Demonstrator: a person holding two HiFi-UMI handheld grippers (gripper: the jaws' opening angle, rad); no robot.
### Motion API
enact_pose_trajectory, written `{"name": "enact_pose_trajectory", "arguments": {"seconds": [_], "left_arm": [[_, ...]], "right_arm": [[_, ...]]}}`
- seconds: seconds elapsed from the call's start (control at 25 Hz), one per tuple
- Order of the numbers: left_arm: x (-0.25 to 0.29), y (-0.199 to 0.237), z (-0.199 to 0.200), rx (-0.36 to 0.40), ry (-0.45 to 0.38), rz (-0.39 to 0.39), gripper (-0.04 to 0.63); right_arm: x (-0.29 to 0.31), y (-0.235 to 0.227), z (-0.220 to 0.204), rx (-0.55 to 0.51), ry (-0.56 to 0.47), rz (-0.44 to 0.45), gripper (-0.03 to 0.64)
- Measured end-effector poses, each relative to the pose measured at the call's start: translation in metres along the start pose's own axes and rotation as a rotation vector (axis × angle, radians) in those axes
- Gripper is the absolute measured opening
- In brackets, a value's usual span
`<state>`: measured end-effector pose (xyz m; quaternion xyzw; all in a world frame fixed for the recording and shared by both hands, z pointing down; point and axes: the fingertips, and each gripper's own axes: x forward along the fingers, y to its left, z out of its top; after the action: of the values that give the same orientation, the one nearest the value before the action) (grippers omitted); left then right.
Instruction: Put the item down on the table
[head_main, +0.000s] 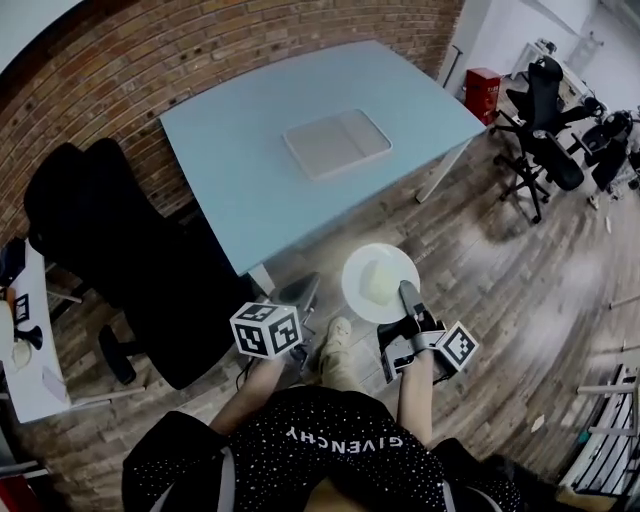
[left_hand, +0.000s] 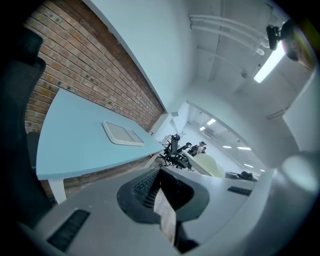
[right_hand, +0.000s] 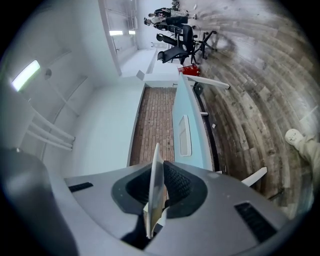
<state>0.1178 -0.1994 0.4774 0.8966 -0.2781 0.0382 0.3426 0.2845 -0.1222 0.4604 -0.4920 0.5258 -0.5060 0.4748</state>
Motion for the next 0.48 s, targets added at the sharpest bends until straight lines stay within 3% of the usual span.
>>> {"name": "enact_pose_trajectory", "arguments": {"seconds": [0.48], "left_arm": [[0.109, 0.015, 0.055, -0.032, -0.039, 0.058, 0.012]], "right_arm": [[0.106, 0.005, 0.089, 0.004, 0.084, -0.001, 0.035]]}}
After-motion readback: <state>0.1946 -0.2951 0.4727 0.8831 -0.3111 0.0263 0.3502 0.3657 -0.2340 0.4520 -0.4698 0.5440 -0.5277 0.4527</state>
